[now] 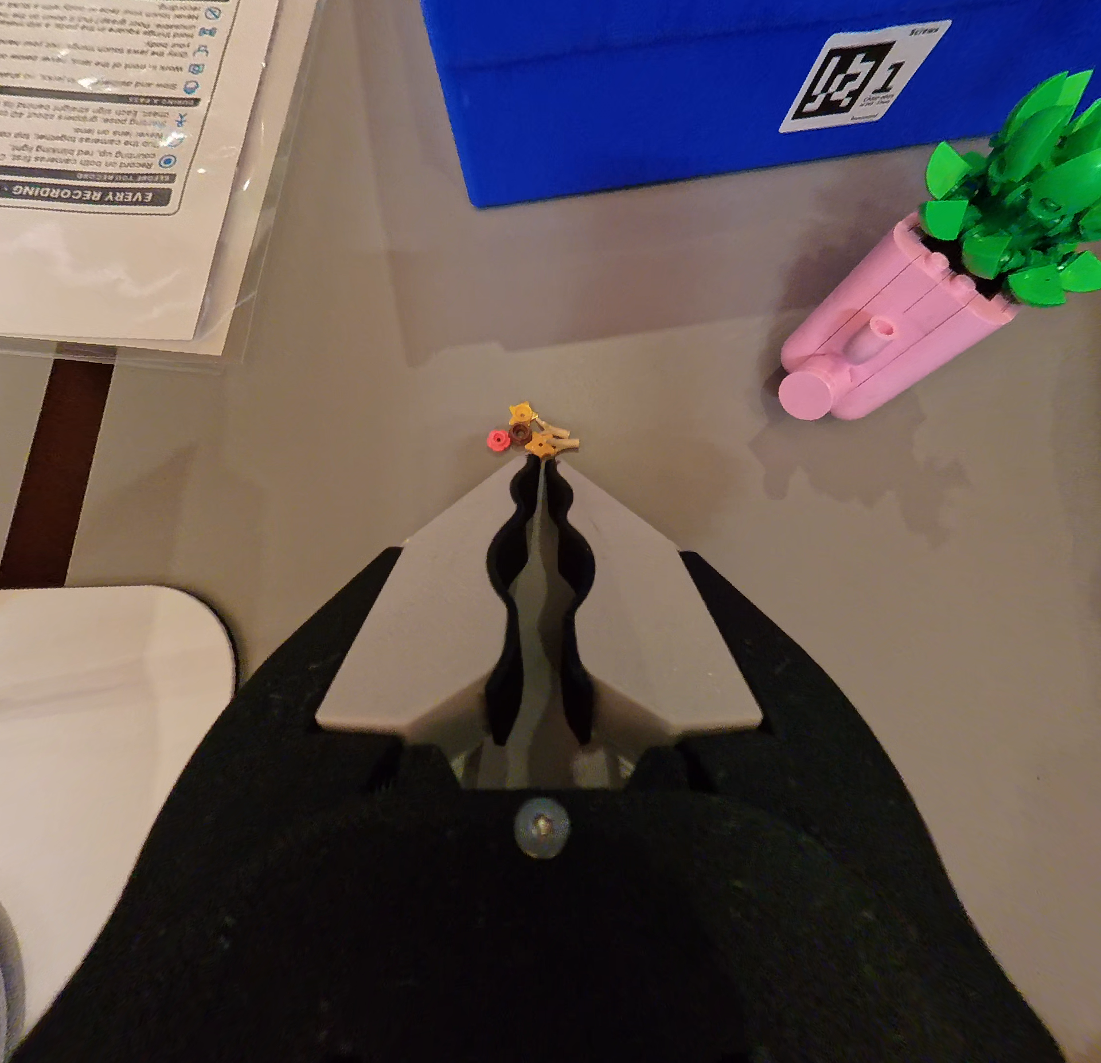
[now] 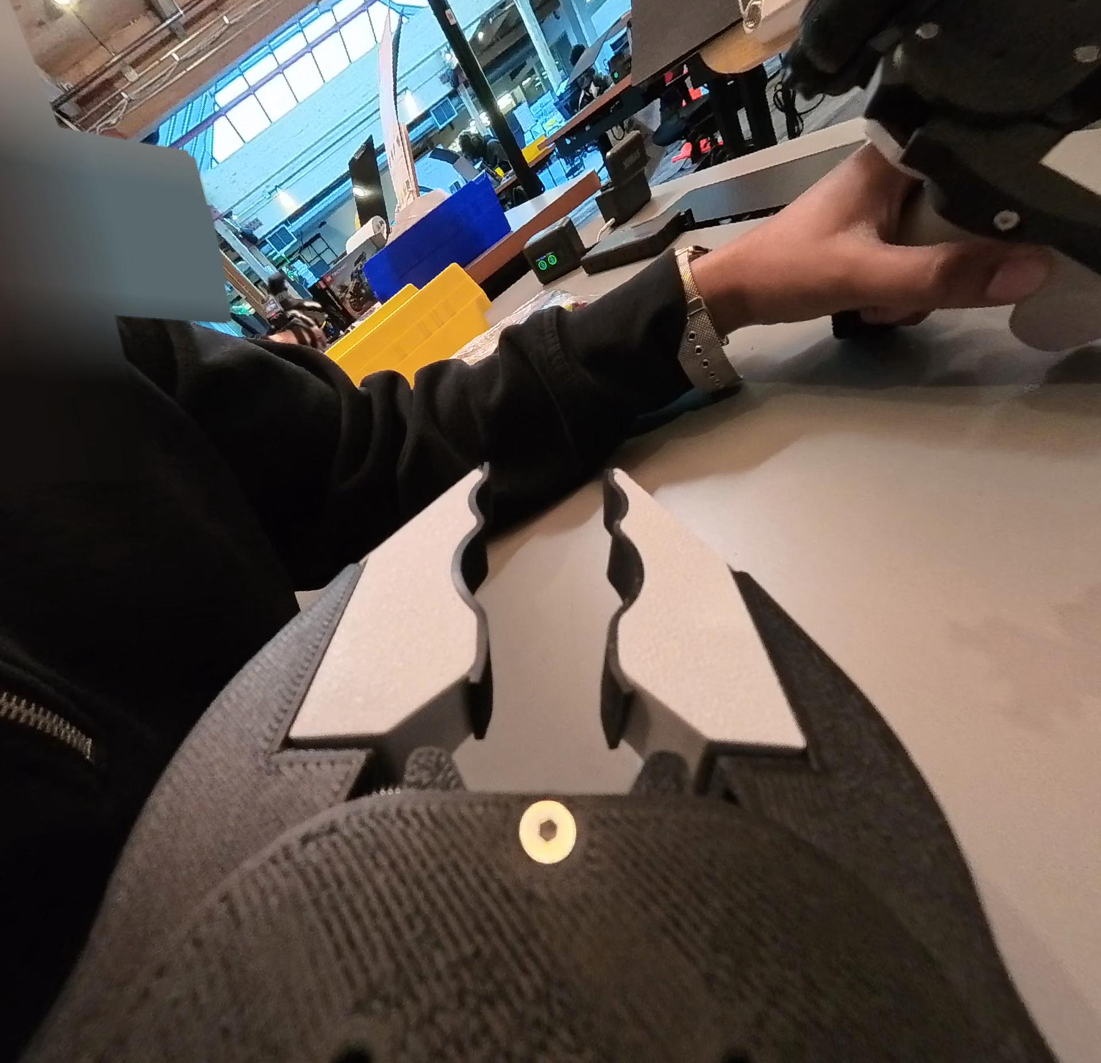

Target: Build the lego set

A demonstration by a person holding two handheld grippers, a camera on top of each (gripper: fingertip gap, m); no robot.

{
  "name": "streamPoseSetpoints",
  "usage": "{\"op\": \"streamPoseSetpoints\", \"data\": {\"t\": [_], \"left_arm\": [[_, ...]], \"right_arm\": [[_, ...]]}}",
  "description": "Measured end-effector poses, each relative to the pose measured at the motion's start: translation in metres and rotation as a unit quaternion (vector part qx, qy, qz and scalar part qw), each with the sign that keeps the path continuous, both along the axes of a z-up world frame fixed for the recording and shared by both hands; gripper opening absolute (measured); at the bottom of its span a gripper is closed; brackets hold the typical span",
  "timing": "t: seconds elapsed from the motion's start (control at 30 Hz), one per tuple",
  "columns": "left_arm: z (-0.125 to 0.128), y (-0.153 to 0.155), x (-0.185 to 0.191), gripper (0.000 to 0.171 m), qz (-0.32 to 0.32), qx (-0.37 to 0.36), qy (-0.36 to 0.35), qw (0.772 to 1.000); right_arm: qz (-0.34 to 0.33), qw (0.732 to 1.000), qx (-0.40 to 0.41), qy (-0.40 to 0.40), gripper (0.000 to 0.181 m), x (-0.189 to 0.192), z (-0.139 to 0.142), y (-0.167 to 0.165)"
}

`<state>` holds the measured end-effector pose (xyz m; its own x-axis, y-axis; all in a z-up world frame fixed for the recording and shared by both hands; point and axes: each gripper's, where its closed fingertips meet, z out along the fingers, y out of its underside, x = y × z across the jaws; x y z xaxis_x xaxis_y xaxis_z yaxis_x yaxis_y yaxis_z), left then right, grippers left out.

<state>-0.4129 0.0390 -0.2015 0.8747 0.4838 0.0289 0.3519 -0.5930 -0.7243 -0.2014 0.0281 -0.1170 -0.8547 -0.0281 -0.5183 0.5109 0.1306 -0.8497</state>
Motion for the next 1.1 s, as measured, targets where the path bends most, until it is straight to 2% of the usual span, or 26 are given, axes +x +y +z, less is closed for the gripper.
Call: {"op": "streamPoseSetpoints", "data": {"t": [0.1,0.2,0.27,0.4,0.53,0.87,1.1], "left_arm": [[0.009,0.001,0.001,0.004,-0.004,0.031,0.006,1.0],[0.014,0.0,-0.001,0.023,0.001,0.049,0.008,0.999],[0.01,-0.001,-0.003,0.043,0.009,0.037,0.001,0.999],[-0.003,0.001,-0.004,0.051,0.005,-0.009,0.0,1.0],[-0.002,0.005,-0.003,0.049,-0.003,-0.015,0.011,1.0],[-0.002,0.018,0.008,0.027,-0.037,-0.018,0.019,0.999],[0.005,0.018,0.008,0.027,-0.034,0.007,0.022,0.999]], "right_arm": [[0.0,1.0,-0.004,-0.003,0.036,0.0,0.001,0.001],[0.0,1.0,-0.007,-0.003,0.035,0.0,0.002,0.001],[-0.001,1.0,-0.01,-0.002,0.035,0.0,0.003,0.001],[0.001,1.0,-0.01,-0.004,0.035,0.0,0.003,0.001],[0.001,1.0,-0.008,-0.004,0.035,0.0,0.002,0.0],[0.001,1.0,-0.008,-0.005,0.036,0.0,0.002,0.001],[0.001,1.0,-0.011,-0.007,0.036,0.0,0.003,0.001]]}}
